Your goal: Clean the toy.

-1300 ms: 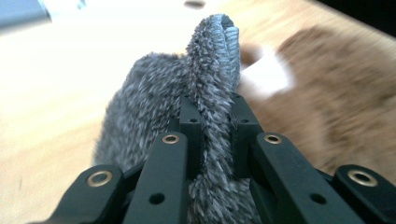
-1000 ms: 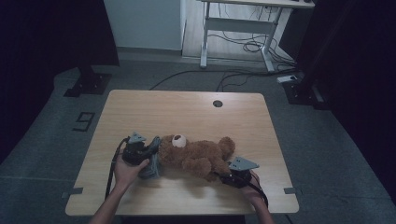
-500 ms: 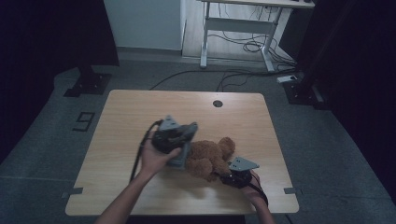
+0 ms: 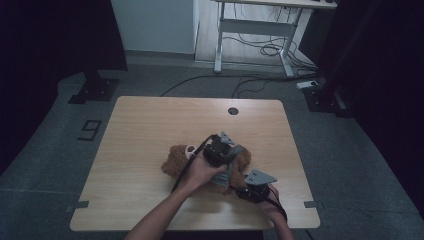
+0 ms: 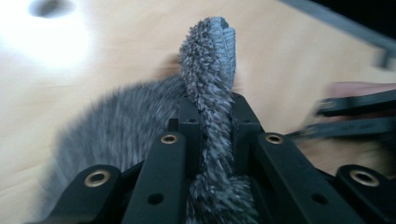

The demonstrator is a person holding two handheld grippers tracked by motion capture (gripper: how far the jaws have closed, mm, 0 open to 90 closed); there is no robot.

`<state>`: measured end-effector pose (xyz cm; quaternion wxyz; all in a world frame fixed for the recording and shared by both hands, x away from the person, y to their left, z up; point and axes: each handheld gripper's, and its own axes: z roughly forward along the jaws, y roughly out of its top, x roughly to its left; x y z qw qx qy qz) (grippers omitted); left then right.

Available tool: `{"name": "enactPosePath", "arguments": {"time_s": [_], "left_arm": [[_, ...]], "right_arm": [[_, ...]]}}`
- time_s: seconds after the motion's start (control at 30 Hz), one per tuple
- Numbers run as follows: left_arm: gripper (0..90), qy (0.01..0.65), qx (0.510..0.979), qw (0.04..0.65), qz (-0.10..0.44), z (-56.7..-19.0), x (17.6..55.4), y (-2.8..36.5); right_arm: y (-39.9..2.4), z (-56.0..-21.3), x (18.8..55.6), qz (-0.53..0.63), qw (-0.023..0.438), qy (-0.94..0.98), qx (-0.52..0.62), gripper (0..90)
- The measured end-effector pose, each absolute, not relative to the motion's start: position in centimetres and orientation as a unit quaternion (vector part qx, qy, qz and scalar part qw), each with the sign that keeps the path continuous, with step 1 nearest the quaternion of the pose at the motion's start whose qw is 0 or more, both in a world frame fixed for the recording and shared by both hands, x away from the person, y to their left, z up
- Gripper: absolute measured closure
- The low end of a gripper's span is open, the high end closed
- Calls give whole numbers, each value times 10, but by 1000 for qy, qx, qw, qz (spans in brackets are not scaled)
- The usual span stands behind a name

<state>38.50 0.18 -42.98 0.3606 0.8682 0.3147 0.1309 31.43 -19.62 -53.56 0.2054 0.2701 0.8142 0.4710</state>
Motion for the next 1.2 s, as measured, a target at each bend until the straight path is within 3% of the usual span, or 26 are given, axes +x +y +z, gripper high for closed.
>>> {"name": "enactPosePath", "arguments": {"time_s": [0.17, 0.33, 0.5, 0.67, 1.2], "left_arm": [[785, 366, 841, 376, 130, -422, 387, 71], [786, 396, 823, 362, 185, -416, 382, 120], [790, 440, 819, 331, 161, -447, 393, 154], [794, 457, 806, 349, 140, -476, 383, 171], [799, 460, 829, 283, 147, -522, 361, 187]], "right_arm": [[-198, -537, 314, 473, 200, 812, 279, 556], [-189, -536, 310, 461, 209, 818, 273, 559], [-192, -538, 310, 464, 204, 814, 285, 560], [-189, -538, 310, 462, 206, 816, 280, 561], [-189, -541, 312, 459, 207, 810, 300, 563]]}}
